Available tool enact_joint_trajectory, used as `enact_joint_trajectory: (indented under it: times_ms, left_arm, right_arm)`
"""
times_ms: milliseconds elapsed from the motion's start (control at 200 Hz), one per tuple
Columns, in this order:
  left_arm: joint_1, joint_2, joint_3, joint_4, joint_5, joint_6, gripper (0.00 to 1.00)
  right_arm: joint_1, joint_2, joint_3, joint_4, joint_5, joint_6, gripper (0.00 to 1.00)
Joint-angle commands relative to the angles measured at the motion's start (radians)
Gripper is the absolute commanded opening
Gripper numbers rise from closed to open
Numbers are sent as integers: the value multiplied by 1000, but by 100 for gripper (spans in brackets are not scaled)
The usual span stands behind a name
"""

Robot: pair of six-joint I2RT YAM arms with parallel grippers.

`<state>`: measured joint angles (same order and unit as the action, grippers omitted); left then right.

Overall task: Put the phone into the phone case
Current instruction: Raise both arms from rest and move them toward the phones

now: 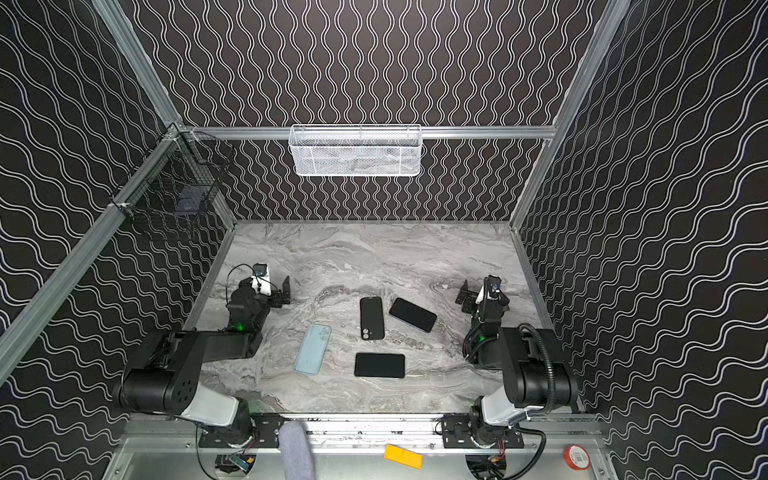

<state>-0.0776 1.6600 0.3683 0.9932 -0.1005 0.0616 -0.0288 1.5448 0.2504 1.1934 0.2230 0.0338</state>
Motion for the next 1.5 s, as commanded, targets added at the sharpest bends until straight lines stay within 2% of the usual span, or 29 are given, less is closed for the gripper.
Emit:
enact_joint_trajectory:
  times_ms: [0, 926, 1016, 1091, 1171, 1236, 1376, 1436, 1471, 1496]
  left_arm:
    - [2, 5, 8, 29, 4, 15, 99]
    - [4, 0, 4, 32, 13, 11, 99]
    - [7, -46, 2, 6, 43, 22, 98]
    - [7, -134, 18, -100, 41, 16, 99]
    - [6, -227, 35, -198, 53, 21, 99]
    - [6, -315, 35, -208, 89, 29, 99]
    - [6, -505, 110, -294, 120, -51, 99]
    - [6, -579, 191, -398, 159, -91, 99]
    - [7, -612, 240, -448, 198, -120, 98]
    - [7, -630, 264, -468, 238, -147, 99]
  right_arm:
    - [0, -4, 3, 8, -7, 2, 100]
    - [-1, -6, 0, 10, -8, 3, 100]
    - [0, -6, -1, 13, -8, 3, 100]
    - [0, -26, -11, 26, 17, 8, 100]
    - [1, -140, -5, -82, 9, -1, 100]
    - [0, -261, 24, -230, 13, 8, 100]
    - [0, -509, 80, -387, -28, 29, 100]
    - [1, -584, 158, -520, 9, 147, 100]
    - [0, -612, 216, -611, 83, 267, 100]
    - [0, -623, 255, -695, 151, 399, 100]
